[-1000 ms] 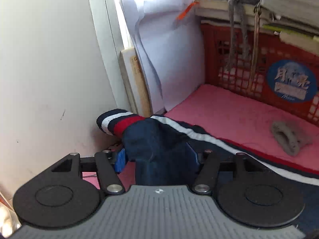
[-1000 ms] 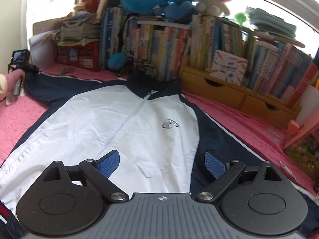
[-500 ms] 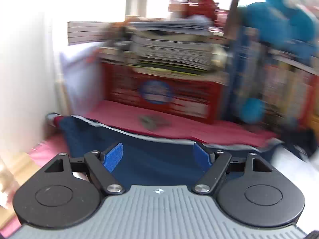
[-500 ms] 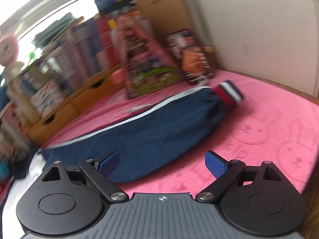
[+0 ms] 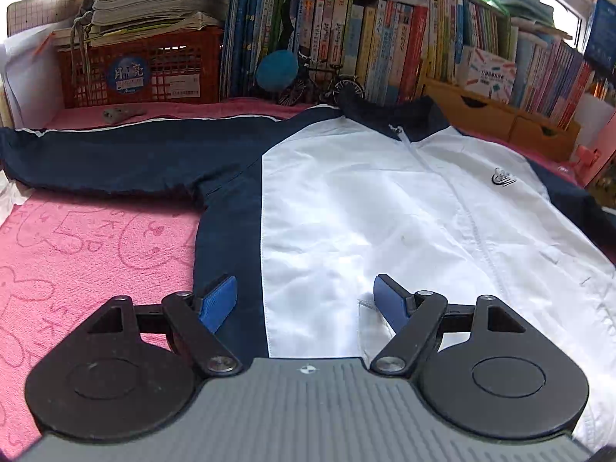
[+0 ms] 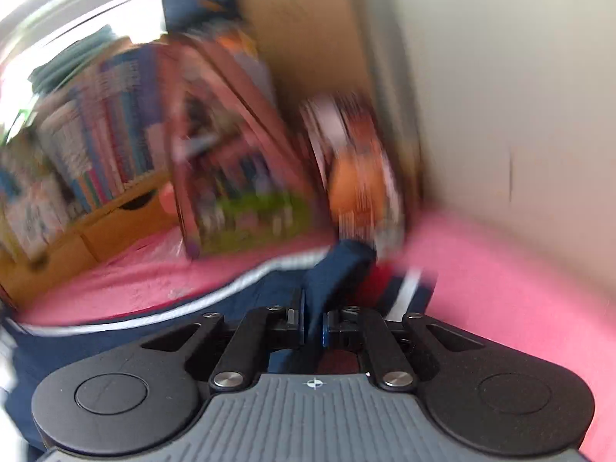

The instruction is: Fold clothes

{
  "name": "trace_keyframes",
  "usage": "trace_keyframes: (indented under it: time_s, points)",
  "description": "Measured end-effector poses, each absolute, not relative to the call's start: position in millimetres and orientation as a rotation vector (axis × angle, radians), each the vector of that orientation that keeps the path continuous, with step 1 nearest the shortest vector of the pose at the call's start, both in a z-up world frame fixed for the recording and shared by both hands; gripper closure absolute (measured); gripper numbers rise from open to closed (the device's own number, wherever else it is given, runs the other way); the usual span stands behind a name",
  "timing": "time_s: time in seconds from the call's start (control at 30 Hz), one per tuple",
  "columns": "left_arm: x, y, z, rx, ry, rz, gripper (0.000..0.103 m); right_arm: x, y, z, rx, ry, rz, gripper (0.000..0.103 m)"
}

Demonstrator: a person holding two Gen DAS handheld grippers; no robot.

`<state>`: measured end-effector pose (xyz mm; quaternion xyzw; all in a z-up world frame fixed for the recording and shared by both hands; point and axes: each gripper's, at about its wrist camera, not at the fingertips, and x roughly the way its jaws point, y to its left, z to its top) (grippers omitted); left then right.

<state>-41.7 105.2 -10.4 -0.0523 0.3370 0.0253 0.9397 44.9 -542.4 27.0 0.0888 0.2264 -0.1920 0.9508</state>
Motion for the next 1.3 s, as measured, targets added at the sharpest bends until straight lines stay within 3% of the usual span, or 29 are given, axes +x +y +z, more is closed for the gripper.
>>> trace_keyframes:
  time_s: [0.13,0.17,0.27,0.33,0.4,0.47,0.6,0.8,1.0,1.2,1.23,1.27,1.3]
  points:
    - [-38.0,97.7,-18.0,-0.028,0.693,0.085,0.02,60.3,-510.3,48.4,-0.371,0.207,-0.554,0.088]
    - [-38.0,96.3,-19.7,-0.012,0.689,0.089,0.017,70.4,-516.1,43.5,-0.396,0.264,-0.578,0.082]
    - [-38.6,94.6,-22.7,0.016,0.683,0.098,0.017,101.6,-535.9,27.2,-0.447,0.461,-0.642,0.053]
    - [-40.2,97.4,-21.6,0.007,0.688,0.102,0.017,94.5,-542.2,19.3,-0.375,0.52,-0.642,0.052]
    - [-47.9,101.6,-16.6,0.014,0.672,0.111,0.017,65.2,-540.1,20.5,-0.297,0.483,-0.604,0.036]
    - [-59.1,107.4,-10.1,-0.001,0.651,0.104,0.017,30.6,-531.9,28.5,-0.248,0.43,-0.527,0.027]
    - [-87.4,124.3,0.9,-0.091,0.617,0.07,0.016,-26.3,-493.8,33.8,-0.178,0.439,-0.342,0.016]
    - [-132.6,157.3,-2.8,-0.301,0.632,-0.024,0.012,-104.3,-429.2,32.6,-0.069,0.496,-0.068,0.007]
    - [-162.3,165.0,-22.7,-0.418,0.666,-0.08,0.006,-182.2,-364.6,31.4,0.042,0.547,0.208,0.007]
    - [-153.7,158.6,-29.9,-0.473,0.584,-0.152,0.001,-188.9,-319.2,7.0,0.114,0.651,0.327,0.007]
    - [-148.6,155.0,-29.8,-0.458,0.577,-0.131,0.002,-187.3,-313.6,2.3,0.121,0.66,0.325,0.007]
    - [-143.6,151.2,-29.6,-0.442,0.571,-0.109,0.016,-184.2,-311.0,-0.7,0.131,0.659,0.318,0.007]
    - [-140.2,144.9,-28.1,-0.389,0.584,-0.062,0.059,-181.0,-308.6,-3.4,0.14,0.656,0.31,0.006]
